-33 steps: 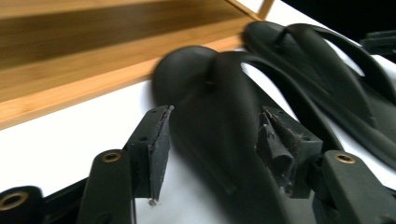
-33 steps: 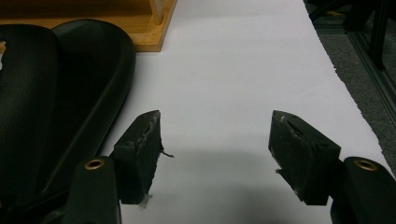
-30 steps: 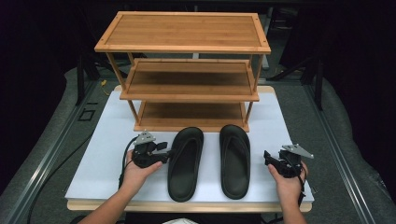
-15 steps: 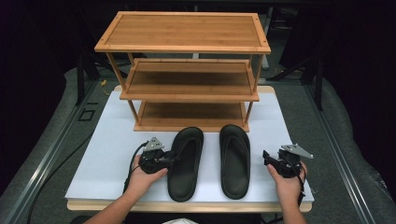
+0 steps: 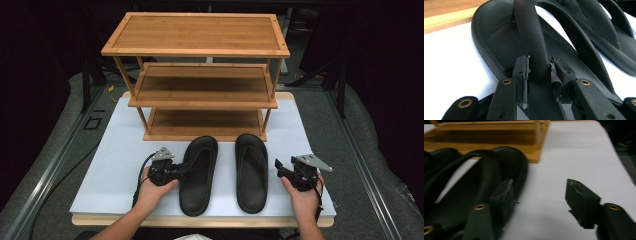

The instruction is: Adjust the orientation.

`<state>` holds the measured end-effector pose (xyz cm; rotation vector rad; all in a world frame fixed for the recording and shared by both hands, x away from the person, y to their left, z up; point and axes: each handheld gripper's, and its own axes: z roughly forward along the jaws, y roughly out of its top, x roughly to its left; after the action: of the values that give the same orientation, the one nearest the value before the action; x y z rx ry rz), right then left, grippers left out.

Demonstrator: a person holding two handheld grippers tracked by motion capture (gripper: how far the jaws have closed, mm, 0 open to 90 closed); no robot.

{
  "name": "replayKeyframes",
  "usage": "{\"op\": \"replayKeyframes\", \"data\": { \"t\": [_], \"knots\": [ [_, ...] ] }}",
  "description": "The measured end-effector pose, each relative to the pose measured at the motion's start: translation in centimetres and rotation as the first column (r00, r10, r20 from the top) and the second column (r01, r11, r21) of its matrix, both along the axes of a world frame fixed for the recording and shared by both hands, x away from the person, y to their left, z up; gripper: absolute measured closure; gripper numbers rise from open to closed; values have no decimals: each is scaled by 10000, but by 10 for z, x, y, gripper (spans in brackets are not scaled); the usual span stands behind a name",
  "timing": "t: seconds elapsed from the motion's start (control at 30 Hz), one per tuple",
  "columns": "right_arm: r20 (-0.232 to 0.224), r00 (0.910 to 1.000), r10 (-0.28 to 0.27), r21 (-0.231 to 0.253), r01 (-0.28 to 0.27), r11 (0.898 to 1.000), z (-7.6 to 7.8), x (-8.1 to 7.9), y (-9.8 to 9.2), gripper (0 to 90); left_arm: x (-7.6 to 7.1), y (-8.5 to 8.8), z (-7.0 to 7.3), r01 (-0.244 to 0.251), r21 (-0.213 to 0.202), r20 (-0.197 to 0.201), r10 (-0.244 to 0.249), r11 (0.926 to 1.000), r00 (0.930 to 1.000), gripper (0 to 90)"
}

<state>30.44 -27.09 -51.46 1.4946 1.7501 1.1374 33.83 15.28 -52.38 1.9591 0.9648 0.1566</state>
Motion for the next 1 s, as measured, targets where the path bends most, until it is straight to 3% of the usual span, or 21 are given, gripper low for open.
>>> {"op": "replayKeyframes", "data": {
  "t": [0.13, 0.3, 0.43, 0.6, 0.8, 0.87, 0.97, 1.0],
  "knots": [
    [254, 9980, 572, -22, -572, 9984, 4, -3, 12, 466, 0, 1, 1, -19, 15, 148, 19, 10000, 9999, 684],
    [-154, 9923, 1231, 484, -1223, 9913, 2, -2, 24, 505, -1, 3, 1, -87, 17, 245, 87, 10000, 9997, 702],
    [-474, 9884, 1444, 134, -1439, 9895, -3, 0, 33, 525, -1, 5, 2, -205, 47, 287, 204, 9998, 9994, 706],
    [-1110, 9797, 1669, 19, -1677, 9858, -11, 5, 39, 630, -1, 8, 3, -333, 162, 451, 326, 9993, 9985, 712],
    [-1051, 9730, 2055, 177, -2048, 9787, -12, 6, 45, 671, -5, 19, 5, -684, 457, 738, 649, 9966, 9952, 718],
    [-1045, 9734, 2040, -156, -2067, 9783, -12, 6, 52, 677, -6, 24, 7, -951, 525, 844, 905, 9941, 9923, 719],
    [-1005, 9619, 2543, -13, -2557, 9667, -12, 6, 56, 654, -9, 28, 8, -1216, 712, 951, 1147, 9900, 9888, 719],
    [-1089, 9615, 2522, -86, -2546, 9670, -12, 6, 57, 634, -10, 30, 8, -1209, 852, 956, 1127, 9890, 9890, 718]
  ]
}}
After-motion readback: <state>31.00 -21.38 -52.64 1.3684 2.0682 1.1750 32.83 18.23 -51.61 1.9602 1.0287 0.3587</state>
